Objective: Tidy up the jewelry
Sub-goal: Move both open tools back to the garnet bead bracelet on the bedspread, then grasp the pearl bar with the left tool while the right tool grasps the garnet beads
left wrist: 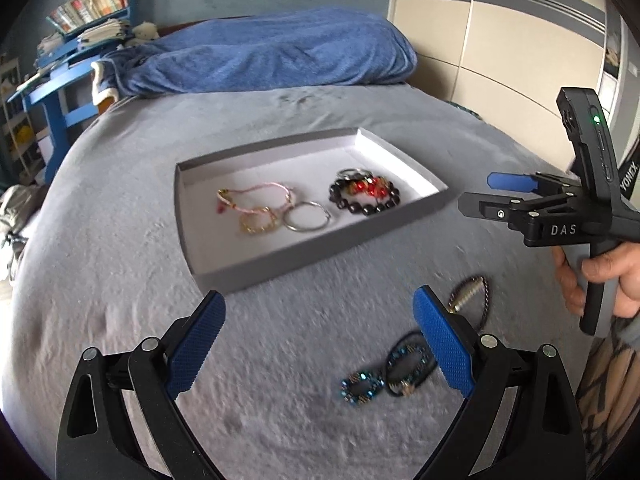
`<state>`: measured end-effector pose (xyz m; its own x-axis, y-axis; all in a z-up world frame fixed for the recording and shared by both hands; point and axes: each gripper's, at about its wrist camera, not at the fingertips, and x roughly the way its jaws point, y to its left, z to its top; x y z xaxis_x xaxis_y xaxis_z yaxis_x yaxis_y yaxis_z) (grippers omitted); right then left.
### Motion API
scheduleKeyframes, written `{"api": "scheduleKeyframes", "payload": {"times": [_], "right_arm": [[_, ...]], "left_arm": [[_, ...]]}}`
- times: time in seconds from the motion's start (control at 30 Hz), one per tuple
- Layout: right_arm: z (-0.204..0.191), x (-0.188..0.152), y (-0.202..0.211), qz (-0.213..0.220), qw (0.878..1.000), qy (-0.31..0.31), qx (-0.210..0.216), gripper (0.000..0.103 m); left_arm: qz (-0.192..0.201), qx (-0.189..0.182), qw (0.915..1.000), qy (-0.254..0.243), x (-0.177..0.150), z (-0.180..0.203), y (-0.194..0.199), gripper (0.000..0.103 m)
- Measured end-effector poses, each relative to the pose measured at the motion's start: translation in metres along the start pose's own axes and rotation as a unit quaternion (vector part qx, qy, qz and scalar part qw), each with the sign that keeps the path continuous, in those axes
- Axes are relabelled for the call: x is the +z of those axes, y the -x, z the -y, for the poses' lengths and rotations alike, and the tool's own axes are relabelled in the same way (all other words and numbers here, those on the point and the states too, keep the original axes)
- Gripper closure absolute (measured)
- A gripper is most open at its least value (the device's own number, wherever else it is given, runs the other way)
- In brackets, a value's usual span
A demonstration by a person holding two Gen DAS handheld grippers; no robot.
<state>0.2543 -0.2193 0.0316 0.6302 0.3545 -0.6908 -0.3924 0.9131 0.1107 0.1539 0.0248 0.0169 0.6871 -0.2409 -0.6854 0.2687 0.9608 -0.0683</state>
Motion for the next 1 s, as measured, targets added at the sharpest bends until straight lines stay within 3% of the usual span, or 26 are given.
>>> {"api": "scheduleKeyframes", "payload": {"times": [0.23, 0.53, 0.7, 1.0], "right_arm": [[0.008, -0.019, 0.001, -0.017, 1.0, -0.012, -0.006, 0.006], [0.007, -0.046, 0.003, -0.038, 0.999, -0.012, -0.009, 0.006], [-0.007, -0.06, -0.001, -0.055, 0.998, 0.007, -0.003, 0.006], [-0.035, -0.076, -0.018, -0.083, 0.995, 0.053, 0.011, 0.006]], "left_arm": [[-0.011, -0.015, 0.9996, -0.019, -0.009, 0.012, -0.005, 0.009], [-0.028, -0.051, 0.9963, -0.062, -0.023, 0.04, -0.01, 0.02], [-0.027, -0.04, 0.9967, -0.065, -0.023, 0.04, -0.009, 0.02], [-0.035, -0.001, 0.9994, -0.004, -0.024, 0.003, -0.008, 0.02]]}}
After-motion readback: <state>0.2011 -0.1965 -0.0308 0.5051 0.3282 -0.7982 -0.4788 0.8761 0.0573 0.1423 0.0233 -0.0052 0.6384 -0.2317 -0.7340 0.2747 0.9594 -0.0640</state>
